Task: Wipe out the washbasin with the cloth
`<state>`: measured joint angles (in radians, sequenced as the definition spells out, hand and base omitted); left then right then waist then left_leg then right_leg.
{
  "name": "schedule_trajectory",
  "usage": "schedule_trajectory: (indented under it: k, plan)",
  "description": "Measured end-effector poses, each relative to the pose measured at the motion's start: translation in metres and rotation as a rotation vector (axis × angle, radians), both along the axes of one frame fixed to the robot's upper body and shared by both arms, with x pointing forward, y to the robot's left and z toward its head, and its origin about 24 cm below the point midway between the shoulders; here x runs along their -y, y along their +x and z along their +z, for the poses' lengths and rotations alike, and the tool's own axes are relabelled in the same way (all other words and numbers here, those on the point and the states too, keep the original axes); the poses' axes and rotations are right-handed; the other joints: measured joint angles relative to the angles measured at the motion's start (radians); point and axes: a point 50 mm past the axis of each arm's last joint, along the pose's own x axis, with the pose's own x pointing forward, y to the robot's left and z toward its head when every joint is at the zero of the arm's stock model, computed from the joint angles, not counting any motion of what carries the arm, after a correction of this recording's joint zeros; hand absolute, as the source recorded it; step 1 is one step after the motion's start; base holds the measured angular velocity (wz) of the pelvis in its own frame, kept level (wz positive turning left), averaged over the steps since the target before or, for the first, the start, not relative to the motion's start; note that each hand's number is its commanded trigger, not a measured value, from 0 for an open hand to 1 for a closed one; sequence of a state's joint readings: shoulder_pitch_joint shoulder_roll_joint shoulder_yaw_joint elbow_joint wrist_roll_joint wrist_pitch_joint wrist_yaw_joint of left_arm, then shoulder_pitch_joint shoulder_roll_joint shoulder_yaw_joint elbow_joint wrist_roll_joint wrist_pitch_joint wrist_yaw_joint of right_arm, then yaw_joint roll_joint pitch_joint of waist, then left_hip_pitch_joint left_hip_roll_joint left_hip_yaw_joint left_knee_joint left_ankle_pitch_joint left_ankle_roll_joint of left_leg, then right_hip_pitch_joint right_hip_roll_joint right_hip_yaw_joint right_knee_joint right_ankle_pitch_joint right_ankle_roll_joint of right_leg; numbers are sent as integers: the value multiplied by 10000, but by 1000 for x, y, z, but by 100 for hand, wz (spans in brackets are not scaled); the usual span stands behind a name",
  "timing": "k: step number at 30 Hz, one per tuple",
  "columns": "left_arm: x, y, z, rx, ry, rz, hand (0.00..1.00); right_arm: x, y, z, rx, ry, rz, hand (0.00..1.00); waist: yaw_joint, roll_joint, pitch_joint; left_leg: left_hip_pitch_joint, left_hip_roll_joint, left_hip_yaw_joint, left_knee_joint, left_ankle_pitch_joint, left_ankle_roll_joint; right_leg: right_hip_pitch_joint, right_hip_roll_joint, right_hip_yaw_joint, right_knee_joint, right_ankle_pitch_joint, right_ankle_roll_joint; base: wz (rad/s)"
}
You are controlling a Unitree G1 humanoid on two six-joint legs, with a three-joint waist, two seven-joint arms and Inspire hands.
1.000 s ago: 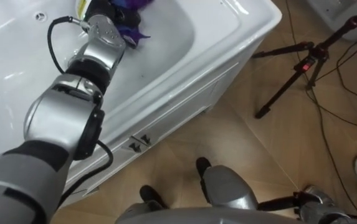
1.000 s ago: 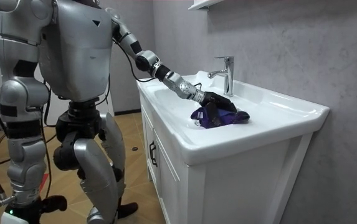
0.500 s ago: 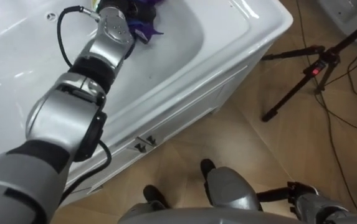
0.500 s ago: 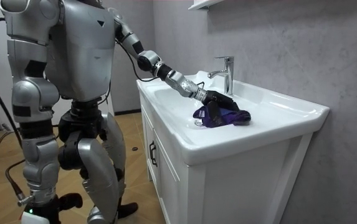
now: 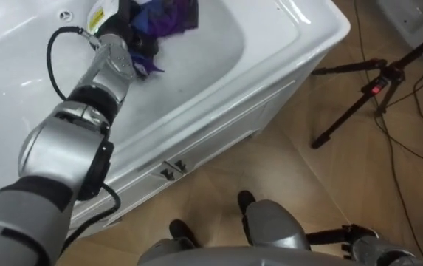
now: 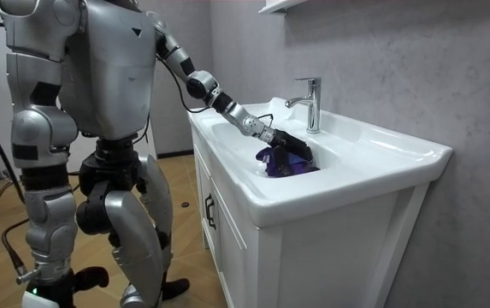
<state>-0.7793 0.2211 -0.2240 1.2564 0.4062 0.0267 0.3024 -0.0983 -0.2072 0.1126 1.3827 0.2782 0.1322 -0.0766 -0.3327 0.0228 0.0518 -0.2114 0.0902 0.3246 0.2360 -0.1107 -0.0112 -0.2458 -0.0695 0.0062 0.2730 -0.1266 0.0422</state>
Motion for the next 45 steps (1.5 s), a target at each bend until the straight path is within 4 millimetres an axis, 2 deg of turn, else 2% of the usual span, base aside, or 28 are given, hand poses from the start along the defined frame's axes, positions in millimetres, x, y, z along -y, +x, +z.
schedule_trajectory:
  k: [1,3,6,7,9,13,16,19,22,24,26,28,30,34,36,37,38,40,41,43,45]
  plan:
    - [-3,-6,-8,-208,195,-11,100,1,1,0,34,-45,-6,0,199,-34,-28,84,1,24,-5,-2,-10,43,-5,1,51,-35,-17,0]
    - [-10,-17,-20,-475,473,110,100,1,-2,0,13,-51,-168,0,347,-58,-66,239,3,2,-20,5,-30,203,-10,-58,35,-102,-34,4]
    - [-32,-38,-39,-979,547,727,100,1,-7,-1,48,114,-640,0,560,-182,-293,460,9,-41,-149,55,-112,351,-16,-175,96,-238,-102,5]
    - [-37,-44,-44,-1107,494,880,100,3,-12,-1,-28,136,-807,0,706,-244,-413,513,18,-64,-154,67,-130,396,-1,-178,127,-283,-116,4]
    - [-40,-49,-49,-1232,526,958,100,7,-17,-1,-62,89,-1147,0,888,-279,-508,595,26,-116,-150,69,-141,485,11,-215,142,-311,-135,7]
    - [-51,-63,-59,-1470,783,1347,100,12,-27,-1,-203,-19,-1849,0,1037,-160,-554,863,81,-227,-206,7,-233,896,64,-359,-91,-281,-154,5]
    - [-65,-74,-63,-1563,1049,1813,100,17,-49,-1,-703,-170,-2224,0,1508,-60,-634,1024,109,-269,-376,-1,-301,1025,127,-382,-155,-287,-203,-2]
    - [-84,-81,-59,-1605,1655,2029,100,20,-60,-1,-1052,-278,-2599,0,1836,78,-699,1080,189,-242,-390,-5,-363,1069,203,-384,-196,-269,-267,-4]
    - [-91,-91,-64,-1752,1834,2051,100,27,-62,2,-1037,-558,-2720,0,1852,216,-681,1230,213,-254,-395,-8,-377,1258,233,-382,-323,-270,-305,-2]
    - [-91,-93,-66,-1799,1815,2014,100,29,-61,3,-988,-652,-2724,0,1921,332,-720,1305,225,-251,-399,-23,-402,1336,250,-346,-348,-273,-311,-6]
    - [-92,-96,-66,-1748,1778,1979,100,31,-59,3,-794,-674,-2924,0,1988,374,-719,1377,232,-266,-399,-28,-408,1447,267,-336,-416,-282,-325,-2]
    - [-94,-103,-67,-1557,1696,1987,100,35,-60,5,-627,-794,-3375,0,2004,522,-705,1370,234,-313,-394,-28,-409,1524,272,-361,-519,-278,-332,2]
    - [-96,-105,-65,-1415,1707,1971,100,38,-62,6,-521,-890,-3695,0,2039,647,-743,1379,227,-464,-386,-28,-409,1606,284,-377,-544,-273,-344,3]
    - [-98,-104,-59,-1077,1741,1953,100,45,-65,9,-371,-1151,-3864,0,2409,1030,-734,1405,239,-763,-407,-27,-409,1618,324,-378,-536,-274,-382,-1]
    - [-99,-103,-57,-1035,1849,1874,100,47,-63,10,-247,-1199,-3809,0,2550,1108,-738,1457,240,-874,-445,-24,-415,1659,341,-390,-538,-283,-397,0]
    - [-101,-104,-55,-1042,2035,1739,100,47,-62,10,-191,-1195,-3791,0,2558,1071,-706,1509,239,-971,-481,-21,-420,1746,351,-435,-546,-304,-425,5]
    - [-102,-104,-54,-997,2124,1675,100,47,-62,10,-163,-1200,-3784,0,2558,1089,-725,1535,236,-1036,-474,-21,-420,1777,351,-458,-548,-320,-438,12]
    - [-105,-104,-46,-646,2389,1534,100,48,-60,11,39,-1267,-3731,0,2589,1001,-674,1522,241,-1120,-460,-23,-424,1799,352,-568,-552,-345,-457,14]
    - [-105,-104,-45,-607,2440,1514,100,49,-60,11,93,-1296,-3715,0,2589,984,-673,1524,242,-1126,-461,-25,-427,1817,350,-598,-563,-346,-457,15]
    - [-107,-104,-42,-627,2551,1448,100,49,-63,11,112,-1332,-3708,0,2578,940,-684,1591,256,-1203,-421,-86,-532,2024,356,-714,-701,-345,-454,13]
    - [-107,-103,-40,-582,2565,1386,100,48,-66,10,63,-1286,-3805,0,2552,882,-652,1646,253,-1264,-407,-135,-602,2132,356,-768,-717,-376,-415,15]
